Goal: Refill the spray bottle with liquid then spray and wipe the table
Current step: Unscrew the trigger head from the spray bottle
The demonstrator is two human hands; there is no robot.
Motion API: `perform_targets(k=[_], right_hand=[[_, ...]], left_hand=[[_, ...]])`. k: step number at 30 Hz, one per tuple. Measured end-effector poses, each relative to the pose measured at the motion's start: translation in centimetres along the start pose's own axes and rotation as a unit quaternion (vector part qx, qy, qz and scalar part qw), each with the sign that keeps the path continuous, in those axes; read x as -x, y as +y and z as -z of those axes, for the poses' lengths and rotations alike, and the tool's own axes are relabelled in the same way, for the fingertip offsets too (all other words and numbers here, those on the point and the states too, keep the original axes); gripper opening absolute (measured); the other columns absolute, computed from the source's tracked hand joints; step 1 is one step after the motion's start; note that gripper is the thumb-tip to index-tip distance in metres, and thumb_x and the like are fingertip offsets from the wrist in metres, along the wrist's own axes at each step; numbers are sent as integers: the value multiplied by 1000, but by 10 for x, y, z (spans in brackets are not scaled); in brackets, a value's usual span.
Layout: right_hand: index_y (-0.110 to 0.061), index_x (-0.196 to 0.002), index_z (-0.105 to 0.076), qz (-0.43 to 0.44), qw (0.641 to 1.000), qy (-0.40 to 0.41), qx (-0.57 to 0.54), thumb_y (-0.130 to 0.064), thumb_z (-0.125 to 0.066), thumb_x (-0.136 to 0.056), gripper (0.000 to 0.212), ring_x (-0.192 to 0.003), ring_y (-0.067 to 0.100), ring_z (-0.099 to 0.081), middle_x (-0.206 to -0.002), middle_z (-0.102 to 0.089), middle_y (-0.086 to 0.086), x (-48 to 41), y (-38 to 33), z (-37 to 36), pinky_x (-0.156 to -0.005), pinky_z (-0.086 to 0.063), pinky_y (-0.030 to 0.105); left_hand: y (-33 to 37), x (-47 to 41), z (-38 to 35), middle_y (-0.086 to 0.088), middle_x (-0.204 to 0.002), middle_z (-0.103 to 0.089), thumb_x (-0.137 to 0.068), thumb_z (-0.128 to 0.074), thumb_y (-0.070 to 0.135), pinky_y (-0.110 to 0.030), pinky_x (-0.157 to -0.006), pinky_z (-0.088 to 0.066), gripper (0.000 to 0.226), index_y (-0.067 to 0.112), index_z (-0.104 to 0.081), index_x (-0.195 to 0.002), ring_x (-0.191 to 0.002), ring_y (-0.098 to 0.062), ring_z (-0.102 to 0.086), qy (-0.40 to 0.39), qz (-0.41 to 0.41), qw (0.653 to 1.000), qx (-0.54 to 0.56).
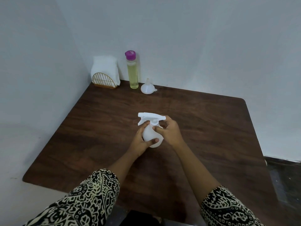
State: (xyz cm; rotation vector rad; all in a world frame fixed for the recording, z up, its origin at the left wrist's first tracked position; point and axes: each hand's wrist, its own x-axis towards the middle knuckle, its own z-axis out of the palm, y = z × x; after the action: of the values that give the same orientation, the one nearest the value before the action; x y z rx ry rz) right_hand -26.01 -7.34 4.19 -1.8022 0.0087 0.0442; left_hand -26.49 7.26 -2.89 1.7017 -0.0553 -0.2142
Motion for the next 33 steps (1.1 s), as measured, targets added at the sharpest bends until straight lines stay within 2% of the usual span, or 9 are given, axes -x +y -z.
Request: perform_targets(k=[3,7,14,18,21,23,26,29,33], right_hand=[[-26,-125,-54,17,999,-46,-14,-2,-63,-81,51,-115,14,-57,-125,-59,-6,0,-6,6,-98,-50,37],[-32,-118,-46,11,994,-109,4,-11,-72,-79,52,-115,12,-55,-121,-55,-13,0,-8,12,-97,-48,34],[-19,-98,-58,28,998,-16,58,-15,-79,-74,32,-98,14,-61,-101,-64,-3,-4,-12,2,-85,-54,36],[-15,-98,-61,35,998,-19,51,-15,-80,-73,31,-91,13,-65,-96,-68,-1,-9,-28,12,-76,-54,26],[-16,-98,-62,44,998,-21,27,-18,-81,-72,32,-86,9,-66,-92,-69,-3,-10,-45,20,-72,-53,19],[-20,-97,-62,54,998,-23,6,-18,-81,-73,31,-84,13,-67,-92,-69,-2,-11,-56,24,-73,-56,24],[-24,-99,-61,52,998,-32,-28,-19,-78,-77,28,-87,21,-69,-97,-70,1,-13,-69,28,-75,-59,38],[-23,-111,-59,63,996,-41,-51,-24,-74,-81,34,-89,18,-69,-101,-70,-1,-15,-84,31,-76,-58,35],[-23,-109,-59,90,994,-43,-52,-24,-70,-86,26,-87,18,-71,-101,-70,-3,-19,-103,36,-77,-59,35]], left_hand=[[2,1,0,8,-131,-56,-65,-82,40,-28,-92,-52,79,31,-45,-134,-118,-8,-55,2,3,1000,-4],[3,3,-1,6,-129,-57,-74,-81,22,-19,-83,-52,68,28,-47,-133,-116,-9,-56,-4,3,1000,5],[5,2,-1,7,-130,-55,-73,-81,24,-21,-84,-52,70,32,-46,-132,-118,-10,-55,-8,0,1000,6],[4,1,-1,12,-133,-50,-72,-83,27,-20,-89,-48,71,45,-42,-128,-119,-7,-50,-1,18,1000,-15],[2,-2,0,11,-135,-47,-71,-83,33,-14,-85,-45,74,42,-40,-130,-119,-9,-48,-1,33,999,-43],[1,-3,1,11,-136,-47,-71,-83,34,-10,-81,-44,75,40,-40,-131,-120,-11,-48,-6,38,998,-49],[1,-5,2,9,-134,-48,-69,-84,33,-13,-79,-47,77,36,-42,-133,-118,-14,-50,-7,46,998,-47],[3,-7,3,8,-133,-49,-66,-85,32,-21,-82,-50,77,36,-44,-131,-117,-14,-51,-7,48,998,-39],[9,-7,2,6,-133,-47,-60,-85,35,-34,-91,-51,82,34,-43,-131,-118,-18,-50,-4,56,998,-37]])
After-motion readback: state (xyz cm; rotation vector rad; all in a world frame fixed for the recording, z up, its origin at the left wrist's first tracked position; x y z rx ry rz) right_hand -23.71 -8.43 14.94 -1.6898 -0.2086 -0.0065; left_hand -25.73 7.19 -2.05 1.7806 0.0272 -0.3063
